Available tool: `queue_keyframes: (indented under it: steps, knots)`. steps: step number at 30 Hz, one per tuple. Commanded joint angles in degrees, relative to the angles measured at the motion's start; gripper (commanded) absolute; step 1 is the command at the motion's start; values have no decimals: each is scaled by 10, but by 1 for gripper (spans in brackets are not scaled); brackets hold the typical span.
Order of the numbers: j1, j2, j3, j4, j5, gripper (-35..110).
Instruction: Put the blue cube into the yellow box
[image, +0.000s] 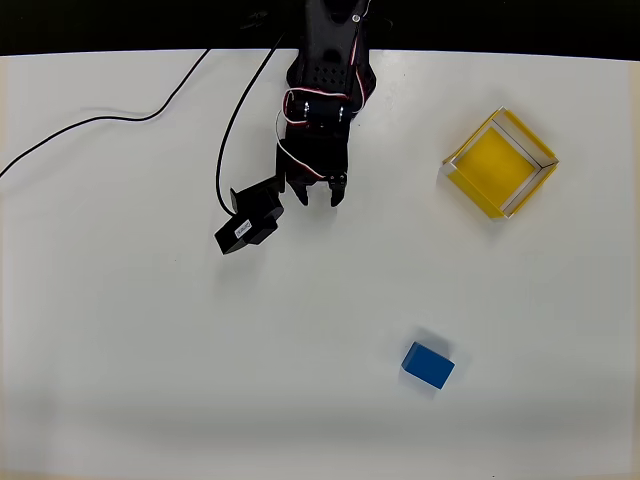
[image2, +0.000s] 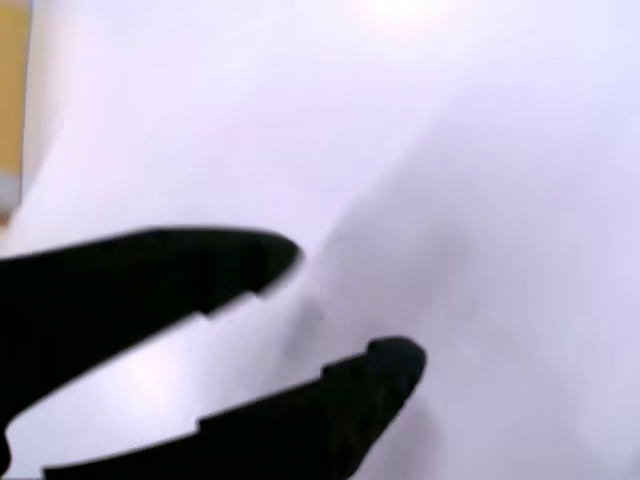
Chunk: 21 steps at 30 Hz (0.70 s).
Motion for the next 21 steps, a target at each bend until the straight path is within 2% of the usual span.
queue_keyframes:
  steps: [1,12,18,21]
  knots:
    - [-5,-76,-149,-85,-11,31]
    - [-46,-333,-369,-345,23,34]
    - [-65,-450,-453,-410,32,48]
    - [-75,-506,-468,-456,18,50]
